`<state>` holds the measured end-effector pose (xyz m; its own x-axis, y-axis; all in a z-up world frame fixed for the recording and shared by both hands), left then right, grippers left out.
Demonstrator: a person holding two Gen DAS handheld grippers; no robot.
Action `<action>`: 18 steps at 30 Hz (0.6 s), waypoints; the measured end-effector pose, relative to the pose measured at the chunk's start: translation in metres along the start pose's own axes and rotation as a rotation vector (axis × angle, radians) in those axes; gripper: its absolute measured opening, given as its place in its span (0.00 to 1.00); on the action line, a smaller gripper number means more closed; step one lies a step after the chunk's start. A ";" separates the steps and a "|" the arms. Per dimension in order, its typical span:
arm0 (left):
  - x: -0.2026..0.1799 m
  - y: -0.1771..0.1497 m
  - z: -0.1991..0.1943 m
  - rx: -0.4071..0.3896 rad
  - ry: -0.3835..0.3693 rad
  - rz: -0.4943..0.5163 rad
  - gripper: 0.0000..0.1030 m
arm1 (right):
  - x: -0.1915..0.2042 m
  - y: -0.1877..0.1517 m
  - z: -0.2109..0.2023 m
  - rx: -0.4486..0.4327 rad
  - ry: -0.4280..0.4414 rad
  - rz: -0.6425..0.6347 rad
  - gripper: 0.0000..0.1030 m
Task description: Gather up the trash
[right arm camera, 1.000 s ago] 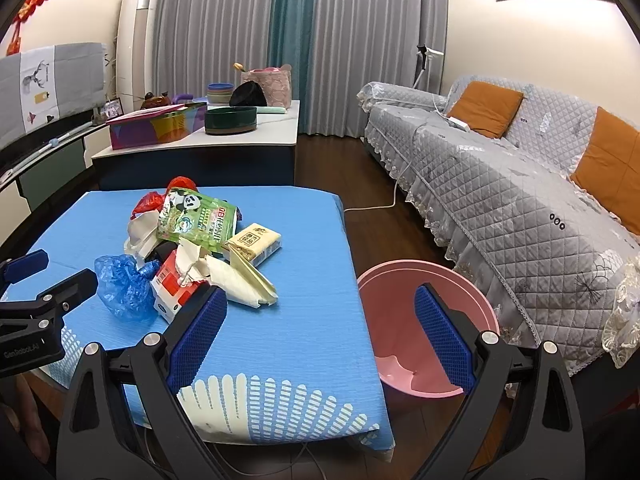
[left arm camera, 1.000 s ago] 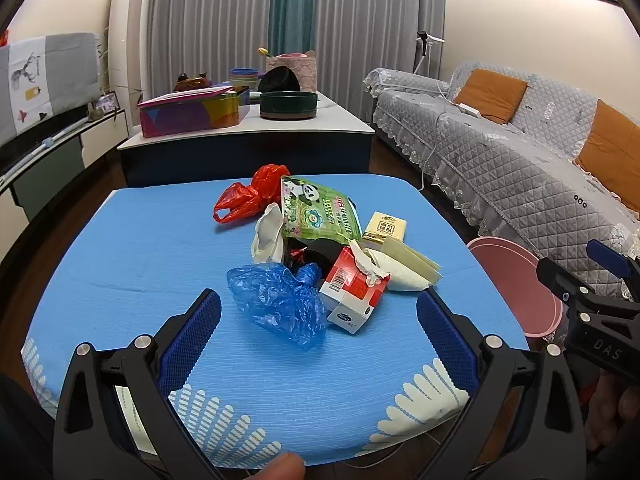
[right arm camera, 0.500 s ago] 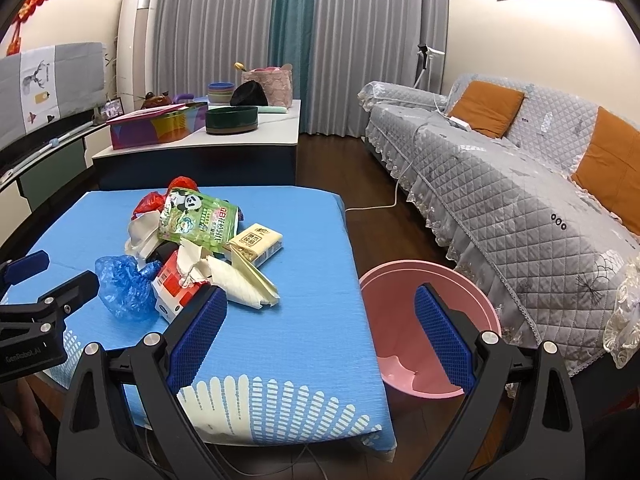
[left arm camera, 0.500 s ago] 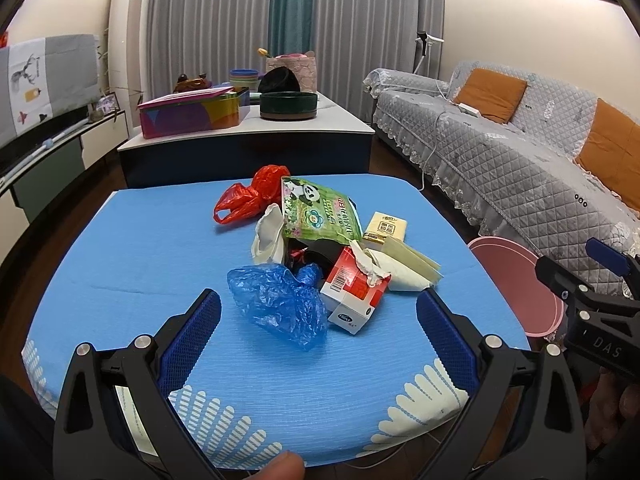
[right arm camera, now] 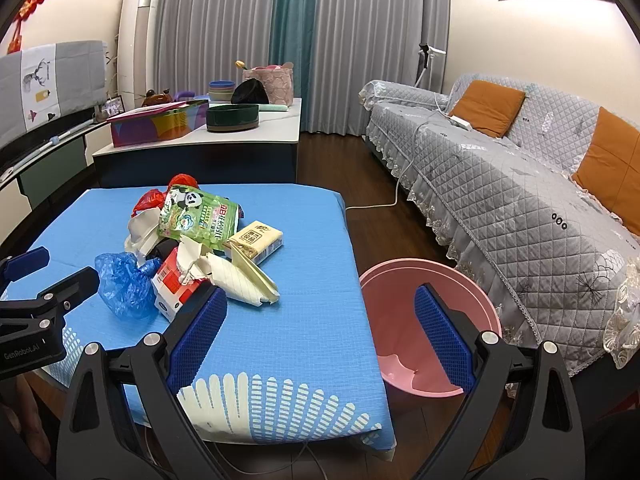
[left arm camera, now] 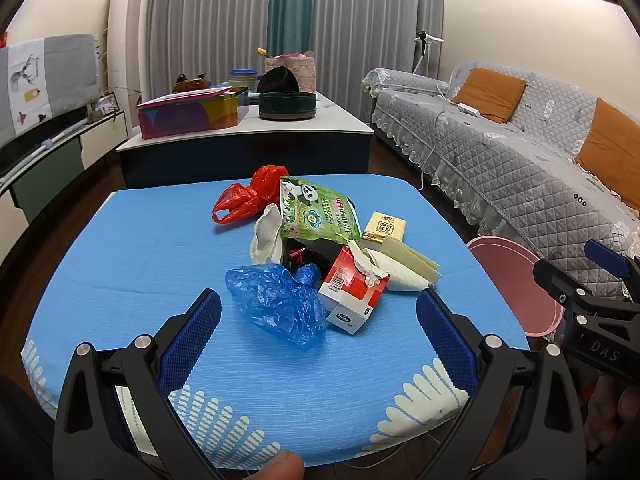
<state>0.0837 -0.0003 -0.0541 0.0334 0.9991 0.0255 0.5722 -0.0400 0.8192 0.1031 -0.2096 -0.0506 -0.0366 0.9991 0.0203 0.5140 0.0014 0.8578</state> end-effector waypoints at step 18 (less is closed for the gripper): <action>-0.001 -0.001 0.001 0.001 0.000 0.000 0.92 | 0.001 -0.001 -0.001 0.000 0.002 -0.005 0.90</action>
<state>0.0840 -0.0012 -0.0550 0.0339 0.9991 0.0258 0.5728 -0.0405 0.8187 0.1021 -0.2086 -0.0511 -0.0413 0.9990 0.0170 0.5139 0.0066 0.8578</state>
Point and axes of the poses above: each gripper's, at about its wrist camera, not at the fingertips, and z roughly the way its jaws point, x to its left, y to its top, the point moved 10 cm from there along z, roughly the way its jaws point, and after that the axes turned 5 degrees about z, right-handed, at the moved point
